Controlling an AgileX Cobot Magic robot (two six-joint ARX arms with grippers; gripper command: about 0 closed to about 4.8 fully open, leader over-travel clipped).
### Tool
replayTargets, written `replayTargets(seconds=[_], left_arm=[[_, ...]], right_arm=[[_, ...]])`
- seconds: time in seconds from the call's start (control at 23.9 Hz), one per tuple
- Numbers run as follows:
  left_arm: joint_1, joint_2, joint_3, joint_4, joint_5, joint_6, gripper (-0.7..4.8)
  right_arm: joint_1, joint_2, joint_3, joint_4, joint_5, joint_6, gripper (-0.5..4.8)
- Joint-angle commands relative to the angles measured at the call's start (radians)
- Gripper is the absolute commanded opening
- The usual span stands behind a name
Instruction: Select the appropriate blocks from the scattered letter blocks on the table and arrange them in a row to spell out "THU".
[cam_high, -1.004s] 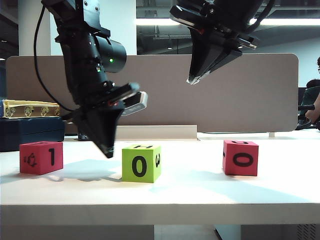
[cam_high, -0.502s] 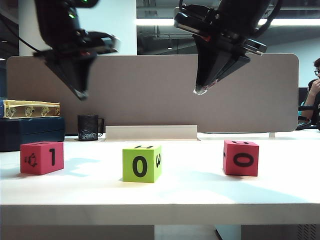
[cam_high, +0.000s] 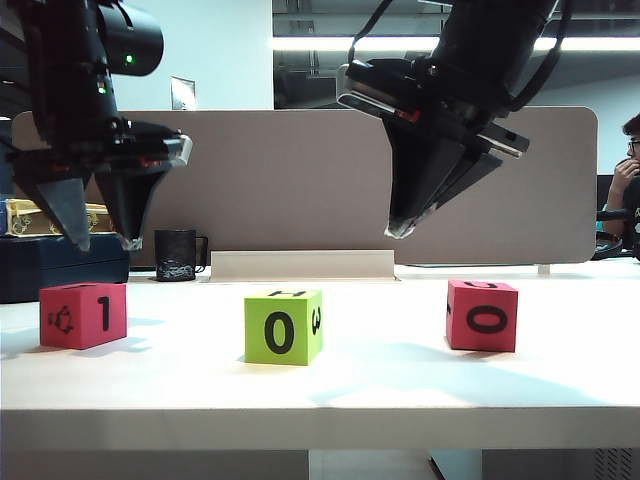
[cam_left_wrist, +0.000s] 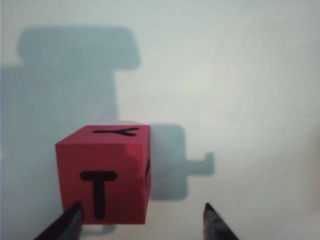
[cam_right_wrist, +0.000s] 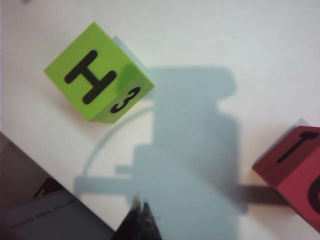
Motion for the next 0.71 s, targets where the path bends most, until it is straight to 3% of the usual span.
replayTargets(seconds=[0.04,0.17,0.33,0.54,0.71], left_arm=[[0.001,0.01,0.002,0.015,-0.079,0.008,3.34],[0.002,0.023,-0.002,0.017,-0.129,0.014,3.51],[0.027,0.06,-0.002,0.022,-0.116,0.026,3.51],[0.059,0.087,-0.003,0.036,0.007,0.023,3.5],[0.062,0.096,-0.003,0.043,0.04,0.023,3.5]], right_arm=[[0.003,-0.006,0.005,0.005,-0.009,0.002,-0.01],[0.002,-0.006,0.005,-0.004,-0.009,0.002,-0.01],[0.003,-0.006,0.005,-0.006,-0.009,0.006,-0.01],[0.003,-0.006,0.005,0.0,-0.009,0.016,-0.01],[0.003,-0.006,0.006,0.0,-0.009,0.016,-0.01]])
